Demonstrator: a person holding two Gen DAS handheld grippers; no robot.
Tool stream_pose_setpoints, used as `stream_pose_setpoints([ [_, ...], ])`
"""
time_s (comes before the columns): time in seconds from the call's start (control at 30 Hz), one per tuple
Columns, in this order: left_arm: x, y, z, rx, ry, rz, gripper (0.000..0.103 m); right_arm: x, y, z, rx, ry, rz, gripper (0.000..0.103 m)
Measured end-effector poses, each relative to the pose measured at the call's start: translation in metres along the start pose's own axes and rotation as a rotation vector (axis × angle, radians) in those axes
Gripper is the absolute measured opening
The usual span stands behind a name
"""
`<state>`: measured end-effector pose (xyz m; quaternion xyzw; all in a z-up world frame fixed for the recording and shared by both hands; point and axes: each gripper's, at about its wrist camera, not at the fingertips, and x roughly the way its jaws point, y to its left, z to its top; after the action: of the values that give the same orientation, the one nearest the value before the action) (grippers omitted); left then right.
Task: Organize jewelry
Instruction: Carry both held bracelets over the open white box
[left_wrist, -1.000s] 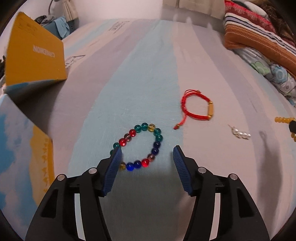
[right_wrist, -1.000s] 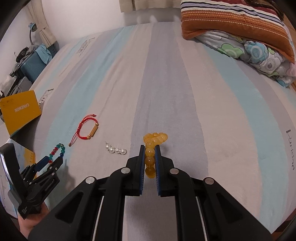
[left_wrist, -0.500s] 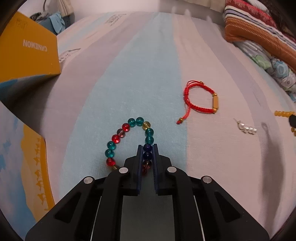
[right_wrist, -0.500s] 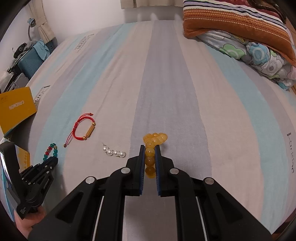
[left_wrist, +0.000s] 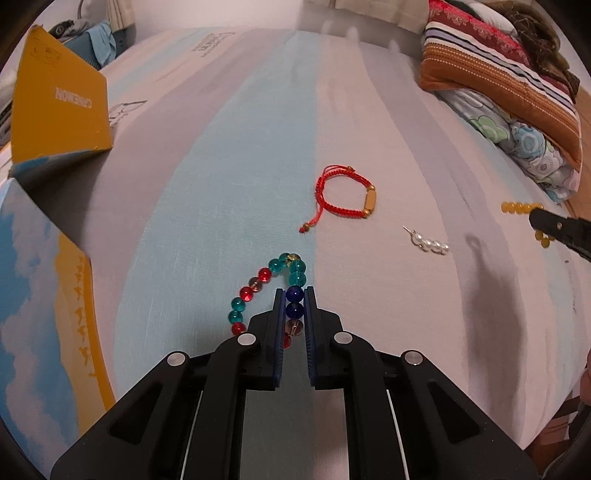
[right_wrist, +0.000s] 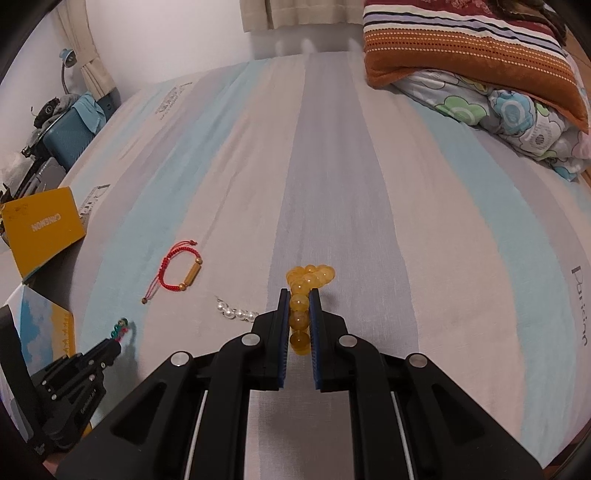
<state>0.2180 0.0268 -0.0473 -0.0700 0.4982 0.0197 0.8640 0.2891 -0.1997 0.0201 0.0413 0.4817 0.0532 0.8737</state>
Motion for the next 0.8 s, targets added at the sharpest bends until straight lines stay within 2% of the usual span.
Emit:
stream_pose_setpoints([
  [0.4, -0.057, -0.014, -0.017, 0.031, -0.016, 0.004, 0.009, -0.024, 0.01, -0.016, -0.013, -0.011, 0.012, 0.009],
  [0.67, -0.091, -0.004, -0.029, 0.026, -0.032, 0.013, 0.009, -0.041, 0.02, -0.033, 0.032, 0.021, 0.048, 0.009],
  [0.8, -0.111, 0.007, -0.034, 0.012, -0.044, 0.016, 0.009, -0.054, 0.037, -0.048, 0.022, 0.036, 0.061, 0.009],
])
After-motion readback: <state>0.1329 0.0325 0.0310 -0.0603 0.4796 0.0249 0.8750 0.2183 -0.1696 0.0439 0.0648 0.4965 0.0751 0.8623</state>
